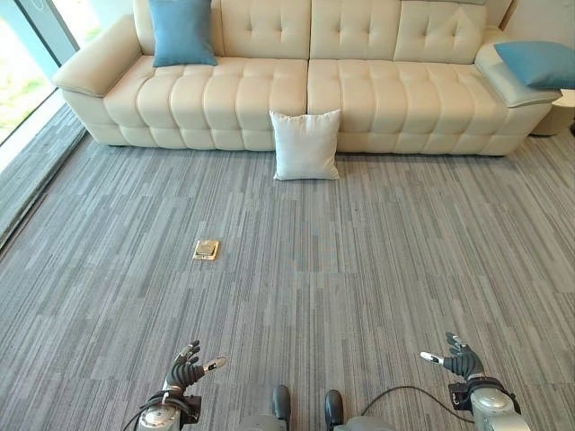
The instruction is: Pick up all the scattered cushions and arrange them neatly on the sofa.
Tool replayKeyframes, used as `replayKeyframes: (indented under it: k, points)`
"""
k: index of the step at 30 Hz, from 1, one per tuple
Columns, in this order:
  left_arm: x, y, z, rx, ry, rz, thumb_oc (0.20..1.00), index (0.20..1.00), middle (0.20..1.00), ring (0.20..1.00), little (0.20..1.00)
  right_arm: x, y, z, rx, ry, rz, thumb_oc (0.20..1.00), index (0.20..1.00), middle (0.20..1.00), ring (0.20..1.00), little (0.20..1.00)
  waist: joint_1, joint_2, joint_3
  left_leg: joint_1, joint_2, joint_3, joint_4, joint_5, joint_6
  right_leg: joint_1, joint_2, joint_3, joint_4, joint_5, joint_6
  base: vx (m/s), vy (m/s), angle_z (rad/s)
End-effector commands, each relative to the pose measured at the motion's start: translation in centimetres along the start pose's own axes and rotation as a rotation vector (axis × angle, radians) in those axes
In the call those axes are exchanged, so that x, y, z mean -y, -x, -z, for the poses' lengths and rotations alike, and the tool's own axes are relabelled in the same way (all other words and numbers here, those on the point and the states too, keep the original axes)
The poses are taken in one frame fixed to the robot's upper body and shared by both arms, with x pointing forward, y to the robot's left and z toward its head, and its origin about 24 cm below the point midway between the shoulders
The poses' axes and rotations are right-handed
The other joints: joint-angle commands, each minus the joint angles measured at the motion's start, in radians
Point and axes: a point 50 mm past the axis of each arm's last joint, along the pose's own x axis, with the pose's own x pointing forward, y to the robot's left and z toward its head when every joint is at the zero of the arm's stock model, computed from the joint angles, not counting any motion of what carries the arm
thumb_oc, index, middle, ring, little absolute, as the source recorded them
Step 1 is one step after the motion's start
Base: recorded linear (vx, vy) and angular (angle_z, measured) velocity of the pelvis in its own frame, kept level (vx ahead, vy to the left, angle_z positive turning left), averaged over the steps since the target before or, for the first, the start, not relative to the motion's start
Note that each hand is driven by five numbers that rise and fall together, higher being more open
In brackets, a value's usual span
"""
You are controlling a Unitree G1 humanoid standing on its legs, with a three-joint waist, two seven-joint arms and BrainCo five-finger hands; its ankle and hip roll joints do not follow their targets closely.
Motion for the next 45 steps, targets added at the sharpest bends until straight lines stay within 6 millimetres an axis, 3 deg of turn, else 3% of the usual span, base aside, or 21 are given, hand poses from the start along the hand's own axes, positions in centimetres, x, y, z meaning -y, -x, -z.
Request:
replayKeyframes:
  k: [1, 14, 22, 25, 27, 28, 30, 31, 35, 37, 41, 42, 43, 44, 45]
  points:
    - [-1.0, -0.6, -0.6, 0.012, 0.028, -0.054, 1.000, 1.000, 1.000, 1.000, 1.000, 0.7, -0.3, -1.3, 0.056, -0.046, 0.042, 1.000, 1.000, 1.000, 1.000, 1.000, 0.001, -0.018, -0.044, 0.077, 0.016, -0.009, 0.007, -0.139, -0.040, 0.001, -0.044, 0.034, 0.043, -0.071, 0.077, 0.00, 0.000, 0.00]
    - [-1.3, -0.6, -1.8, 0.064, 0.031, -0.069, 1.000, 1.000, 1.000, 1.000, 1.000, 0.5, -0.6, -2.1, 0.081, -0.032, 0.038, 1.000, 1.000, 1.000, 1.000, 1.000, 0.014, -0.016, -0.025, 0.012, 0.006, 0.014, 0.098, -0.174, -0.026, -0.039, -0.059, 0.041, 0.071, -0.072, 0.088, 0.00, 0.013, -0.05]
    - [-2.3, -0.3, -1.9, 0.082, 0.060, -0.104, 1.000, 1.000, 1.000, 1.000, 1.000, -0.1, -0.9, -3.3, 0.113, -0.024, 0.019, 1.000, 1.000, 1.000, 1.000, 1.000, 0.044, -0.040, -0.004, -0.053, -0.004, 0.025, 0.172, -0.214, 0.004, -0.091, -0.079, 0.069, 0.105, -0.053, 0.118, 0.03, 0.093, -0.16]
    - [-2.5, -0.3, -2.4, 0.101, 0.056, -0.104, 1.000, 1.000, 1.000, 1.000, 1.000, -0.5, -1.0, -3.7, 0.127, -0.018, 0.003, 1.000, 1.000, 1.000, 1.000, 1.000, 0.051, -0.045, 0.002, -0.063, -0.016, 0.013, 0.197, -0.233, 0.023, -0.122, -0.086, 0.077, 0.183, -0.054, 0.134, 0.06, 0.136, -0.17]
    - [-2.4, -0.3, -2.8, 0.116, 0.051, -0.098, 1.000, 1.000, 1.000, 1.000, 1.000, -0.6, -0.9, -4.0, 0.138, -0.017, -0.008, 1.000, 1.000, 1.000, 1.000, 1.000, 0.051, -0.041, 0.020, -0.052, -0.026, -0.006, 0.206, -0.246, 0.040, -0.170, -0.085, 0.079, 0.316, -0.042, 0.146, 0.08, 0.184, -0.05]
    - [-2.5, -0.3, -3.0, 0.123, 0.034, -0.095, 1.000, 1.000, 1.000, 1.000, 1.000, -0.8, -0.9, -4.4, 0.156, -0.006, -0.018, 1.000, 1.000, 1.000, 1.000, 1.000, 0.043, -0.026, 0.035, -0.031, -0.031, -0.026, 0.196, -0.251, 0.058, -0.244, -0.080, 0.080, 0.452, -0.012, 0.154, 0.08, 0.176, -0.04]
    - [-2.4, -0.3, -2.9, 0.118, 0.032, -0.093, 1.000, 1.000, 1.000, 1.000, 1.000, -1.0, -0.9, -4.6, 0.168, -0.002, -0.025, 1.000, 1.000, 1.000, 1.000, 1.000, 0.037, -0.017, 0.046, -0.009, -0.031, -0.036, 0.183, -0.253, 0.061, -0.285, -0.074, 0.075, 0.506, -0.007, 0.149, 0.15, 0.144, -0.06]
    - [-2.1, -0.4, -2.8, 0.116, 0.013, -0.083, 1.000, 1.000, 1.000, 1.000, 1.000, -1.1, -0.8, -4.6, 0.170, 0.009, -0.033, 1.000, 1.000, 1.000, 1.000, 1.000, 0.025, -0.005, 0.051, 0.040, -0.034, -0.045, 0.155, -0.248, 0.061, -0.336, -0.066, 0.041, 0.498, -0.014, 0.133, 0.35, 0.130, -0.01]
    - [-1.6, -0.3, -2.4, 0.106, 0.011, -0.066, 1.000, 1.000, 1.000, 1.000, 1.000, -0.9, -0.7, -5.1, 0.193, 0.028, -0.039, 1.000, 1.000, 1.000, 1.000, 1.000, 0.000, 0.004, 0.059, 0.120, -0.045, -0.076, 0.105, -0.258, 0.052, -0.369, -0.052, -0.030, 0.335, -0.020, 0.126, 0.26, 0.027, 0.21]
    - [-1.2, -0.3, -2.0, 0.091, 0.027, -0.060, 1.000, 1.000, 1.000, 1.000, 1.000, -0.7, -0.6, -4.7, 0.181, 0.036, -0.035, 1.000, 1.000, 1.000, 1.000, 1.000, -0.025, 0.005, 0.067, 0.185, -0.062, -0.130, 0.084, -0.277, 0.038, -0.437, -0.025, -0.044, 0.177, 0.037, 0.143, 0.43, -0.014, 0.21]
    - [-0.7, -0.3, -2.0, 0.093, 0.010, -0.041, 1.000, 1.000, 1.000, 1.000, 1.000, -0.3, -0.2, -4.1, 0.176, 0.047, -0.038, 1.000, 1.000, 1.000, 1.000, 1.000, -0.049, 0.018, 0.064, 0.242, -0.056, -0.169, 0.080, -0.284, 0.014, -0.447, -0.019, -0.048, 0.155, 0.058, 0.139, 0.44, -0.090, 0.58]
    - [-0.3, -0.3, -2.1, 0.100, 0.008, -0.025, 1.000, 1.000, 1.000, 1.000, 1.000, 0.0, 0.2, -3.4, 0.162, 0.039, -0.038, 1.000, 1.000, 1.000, 1.000, 1.000, -0.063, 0.028, 0.048, 0.242, -0.046, -0.191, 0.139, -0.240, -0.020, -0.434, -0.009, -0.039, 0.197, 0.076, 0.104, 0.42, -0.180, 0.79]
    - [0.0, -0.2, -2.1, 0.101, -0.001, -0.011, 1.000, 1.000, 1.000, 1.000, 1.000, 0.2, 0.3, -3.1, 0.153, 0.032, -0.031, 1.000, 1.000, 1.000, 1.000, 1.000, -0.066, 0.039, 0.045, 0.233, -0.031, -0.185, 0.185, -0.210, -0.046, -0.417, -0.004, -0.049, 0.207, 0.061, 0.096, 0.41, -0.181, 0.77]
    - [0.0, -0.2, -2.1, 0.101, -0.001, -0.011, 1.000, 1.000, 1.000, 1.000, 1.000, 0.2, 0.3, -3.1, 0.153, 0.032, -0.031, 1.000, 1.000, 1.000, 1.000, 1.000, -0.067, 0.036, 0.043, 0.230, -0.035, -0.187, 0.185, -0.207, -0.045, -0.419, -0.008, -0.049, 0.205, 0.063, 0.096, 0.34, -0.192, 0.92]
    - [0.5, -0.4, -2.5, 0.113, -0.003, 0.013, 1.000, 1.000, 1.000, 1.000, 1.000, 0.5, 0.4, -2.7, 0.143, 0.014, -0.018, 1.000, 1.000, 1.000, 1.000, 1.000, -0.085, 0.040, 0.042, 0.157, 0.016, -0.124, 0.364, -0.097, -0.108, -0.375, -0.012, -0.067, 0.216, 0.022, 0.062, 0.33, -0.215, 0.92]
